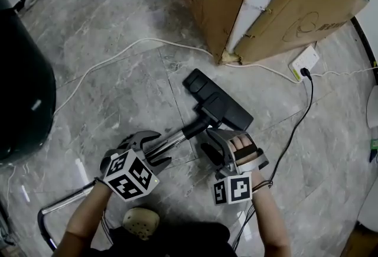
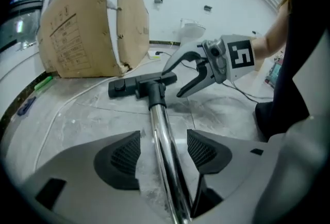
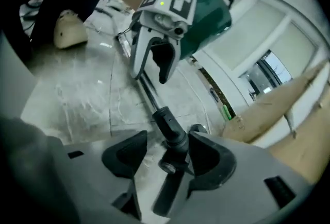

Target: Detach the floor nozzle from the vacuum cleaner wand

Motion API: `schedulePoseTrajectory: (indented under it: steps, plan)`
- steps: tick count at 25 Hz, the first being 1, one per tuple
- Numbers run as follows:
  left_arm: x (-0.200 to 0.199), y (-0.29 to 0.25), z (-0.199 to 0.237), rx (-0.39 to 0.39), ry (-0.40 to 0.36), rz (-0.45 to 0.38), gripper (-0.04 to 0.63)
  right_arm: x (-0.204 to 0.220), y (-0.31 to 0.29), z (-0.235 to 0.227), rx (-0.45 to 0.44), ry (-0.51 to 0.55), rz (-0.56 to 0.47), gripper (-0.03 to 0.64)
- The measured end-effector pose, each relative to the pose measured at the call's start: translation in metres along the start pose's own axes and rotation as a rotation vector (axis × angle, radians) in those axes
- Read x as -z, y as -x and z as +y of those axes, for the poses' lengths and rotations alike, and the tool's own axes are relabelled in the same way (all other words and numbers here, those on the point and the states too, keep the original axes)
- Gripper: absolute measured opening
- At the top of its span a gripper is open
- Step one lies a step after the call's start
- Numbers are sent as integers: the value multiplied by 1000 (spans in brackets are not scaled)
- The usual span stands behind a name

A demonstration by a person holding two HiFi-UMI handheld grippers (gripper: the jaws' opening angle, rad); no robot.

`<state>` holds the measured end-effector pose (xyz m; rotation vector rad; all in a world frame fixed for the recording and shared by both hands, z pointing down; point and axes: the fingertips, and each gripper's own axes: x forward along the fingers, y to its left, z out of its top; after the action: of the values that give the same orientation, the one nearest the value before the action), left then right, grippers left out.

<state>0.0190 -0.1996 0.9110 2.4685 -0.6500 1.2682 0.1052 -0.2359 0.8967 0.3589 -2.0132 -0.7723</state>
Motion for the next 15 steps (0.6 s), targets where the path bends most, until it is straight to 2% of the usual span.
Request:
schedulePoseTrajectory:
  steps: [2,4,5,7,11,15]
  plan:
    - [17,-13,1,-24,-29,99,273,-4,-9,2,1,79,14,241]
    - [33,-24,-1,-33,-71,183,271,-7,-14,-1,20,74,14,241]
    - [37,-28,-3,-32,-94,199,262,-7,-16,-2,29,69,22,239]
    - [37,-30,-5,-42,-105,184,201,-6,-21,-3,40,90,51,239]
    - [28,-21,-9,-28,-56,109,186,-13,-30,-4,76,186,66,239]
    - [20,-15,-19,-5,-64,82,186,-16,-35,-6,81,266,72,239]
